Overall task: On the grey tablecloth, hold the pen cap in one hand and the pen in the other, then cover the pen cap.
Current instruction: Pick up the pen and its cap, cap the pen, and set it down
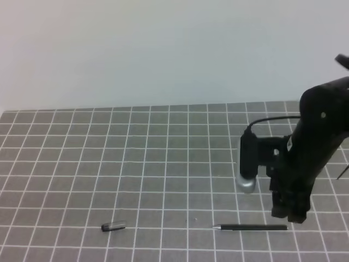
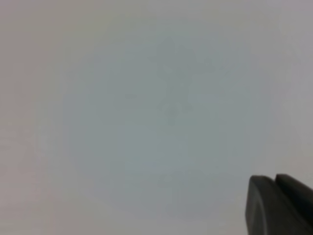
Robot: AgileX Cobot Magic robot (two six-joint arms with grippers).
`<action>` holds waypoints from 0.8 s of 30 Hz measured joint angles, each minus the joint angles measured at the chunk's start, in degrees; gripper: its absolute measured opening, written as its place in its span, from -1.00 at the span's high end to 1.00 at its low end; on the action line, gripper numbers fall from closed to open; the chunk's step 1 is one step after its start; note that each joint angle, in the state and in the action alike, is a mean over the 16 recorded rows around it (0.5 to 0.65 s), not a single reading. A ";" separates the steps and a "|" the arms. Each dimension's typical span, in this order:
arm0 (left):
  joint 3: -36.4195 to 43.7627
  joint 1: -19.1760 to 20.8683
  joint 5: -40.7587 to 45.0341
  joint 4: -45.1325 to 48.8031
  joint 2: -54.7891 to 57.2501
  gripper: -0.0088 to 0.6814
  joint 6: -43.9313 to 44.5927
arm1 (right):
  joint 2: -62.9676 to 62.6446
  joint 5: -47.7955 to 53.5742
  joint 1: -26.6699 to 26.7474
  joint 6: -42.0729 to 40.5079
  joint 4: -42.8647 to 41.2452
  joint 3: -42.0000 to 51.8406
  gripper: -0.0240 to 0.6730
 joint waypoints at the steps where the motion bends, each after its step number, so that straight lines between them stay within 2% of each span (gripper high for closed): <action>1: 0.00 0.00 -0.05 0.16 0.00 0.98 0.00 | 0.58 -0.17 0.03 0.00 -0.14 0.01 -0.34; 15: 0.00 0.00 -0.43 1.27 0.00 0.98 0.00 | 8.50 0.34 0.03 -0.12 -1.83 0.00 -0.30; 20: 0.00 0.00 -0.43 1.31 0.00 0.98 0.00 | 9.77 0.40 0.03 -0.13 -2.41 0.00 -0.18; 24: 0.00 0.00 -0.42 1.35 0.00 0.98 0.00 | 10.29 0.69 0.03 -0.13 -2.95 0.00 0.00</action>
